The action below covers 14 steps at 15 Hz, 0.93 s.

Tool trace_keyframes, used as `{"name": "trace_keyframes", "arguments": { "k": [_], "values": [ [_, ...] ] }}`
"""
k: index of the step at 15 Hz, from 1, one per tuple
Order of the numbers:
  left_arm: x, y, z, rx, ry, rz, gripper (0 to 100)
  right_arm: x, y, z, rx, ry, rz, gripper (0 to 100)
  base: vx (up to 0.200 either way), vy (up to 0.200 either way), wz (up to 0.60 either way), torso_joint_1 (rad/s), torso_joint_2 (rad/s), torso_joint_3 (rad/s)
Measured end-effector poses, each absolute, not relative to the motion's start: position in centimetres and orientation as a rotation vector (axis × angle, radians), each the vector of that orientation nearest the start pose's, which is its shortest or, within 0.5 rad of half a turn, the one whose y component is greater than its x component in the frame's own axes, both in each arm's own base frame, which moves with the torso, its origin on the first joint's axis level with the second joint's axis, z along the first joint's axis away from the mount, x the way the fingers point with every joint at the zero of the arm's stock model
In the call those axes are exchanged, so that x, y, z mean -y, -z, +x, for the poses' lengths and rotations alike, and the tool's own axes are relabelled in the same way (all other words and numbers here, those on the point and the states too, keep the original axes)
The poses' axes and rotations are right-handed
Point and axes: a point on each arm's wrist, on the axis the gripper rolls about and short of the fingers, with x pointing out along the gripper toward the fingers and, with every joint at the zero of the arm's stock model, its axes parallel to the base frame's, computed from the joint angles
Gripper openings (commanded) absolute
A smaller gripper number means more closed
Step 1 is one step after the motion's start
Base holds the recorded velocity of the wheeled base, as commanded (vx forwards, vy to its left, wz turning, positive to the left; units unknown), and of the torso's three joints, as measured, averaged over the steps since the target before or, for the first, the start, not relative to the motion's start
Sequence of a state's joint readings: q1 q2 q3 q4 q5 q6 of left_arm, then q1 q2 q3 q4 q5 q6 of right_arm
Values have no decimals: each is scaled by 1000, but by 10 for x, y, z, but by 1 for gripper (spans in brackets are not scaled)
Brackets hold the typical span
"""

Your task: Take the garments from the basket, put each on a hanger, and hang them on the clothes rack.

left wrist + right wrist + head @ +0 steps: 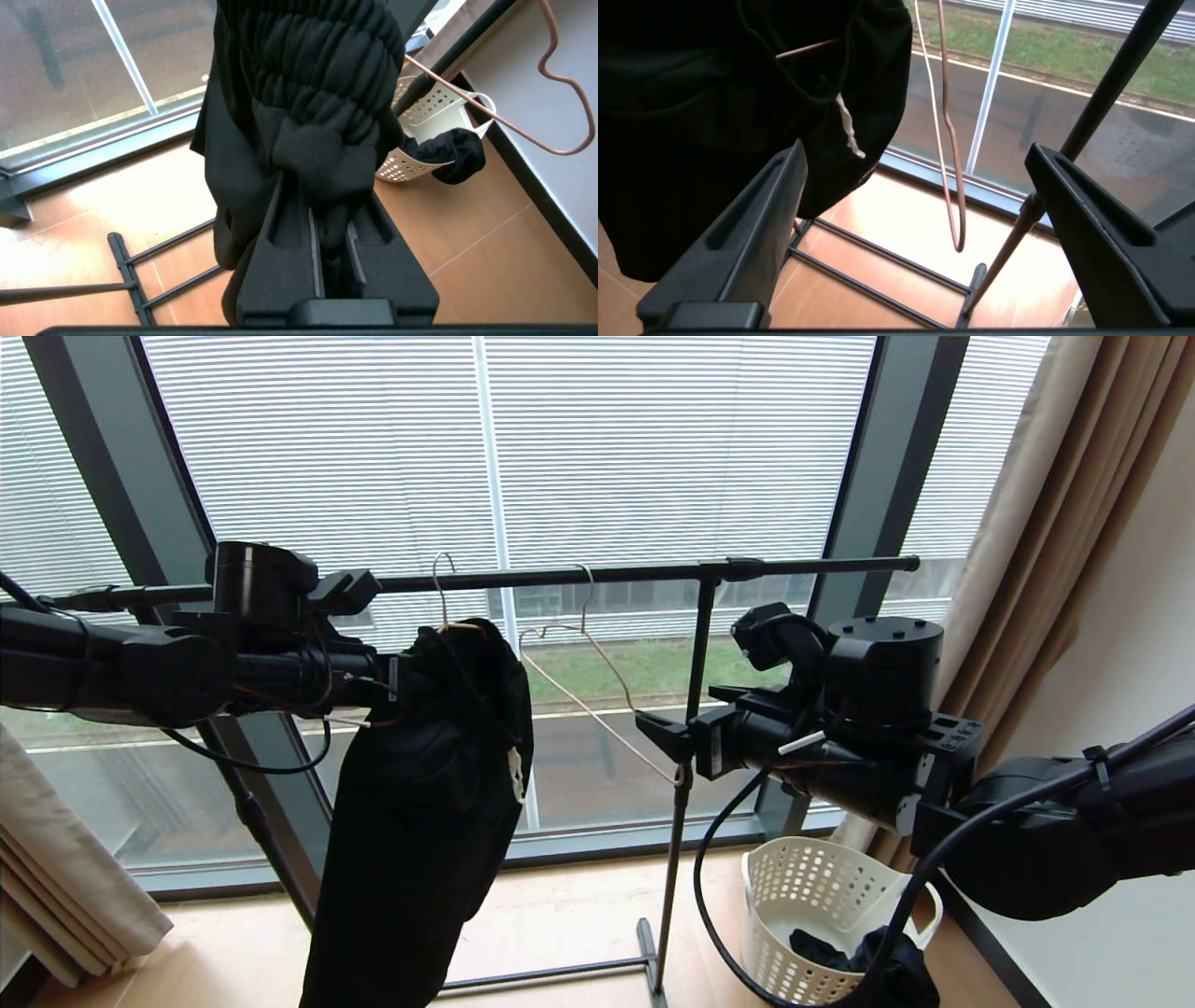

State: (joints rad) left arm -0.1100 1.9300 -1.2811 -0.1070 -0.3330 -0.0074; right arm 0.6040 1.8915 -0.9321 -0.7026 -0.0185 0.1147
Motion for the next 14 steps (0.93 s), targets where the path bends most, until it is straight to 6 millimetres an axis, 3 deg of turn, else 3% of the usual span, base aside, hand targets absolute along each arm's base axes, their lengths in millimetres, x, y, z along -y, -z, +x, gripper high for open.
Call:
{"name": "trace_keyframes", "arguments": {
  "k": [9,10,14],
  "values": [
    [57,-168,383,-582,447,-66,0,-202,-158,294,-284,-567,30,100,0,0,0,0,0,0],
    [57,-167,383,-583,448,-66,100,-202,-158,294,-283,-567,31,100,0,0,0,0,0,0],
    [58,-163,383,-595,448,-66,100,-202,-158,294,-285,-566,30,100,0,0,0,0,0,0]
  ]
}}
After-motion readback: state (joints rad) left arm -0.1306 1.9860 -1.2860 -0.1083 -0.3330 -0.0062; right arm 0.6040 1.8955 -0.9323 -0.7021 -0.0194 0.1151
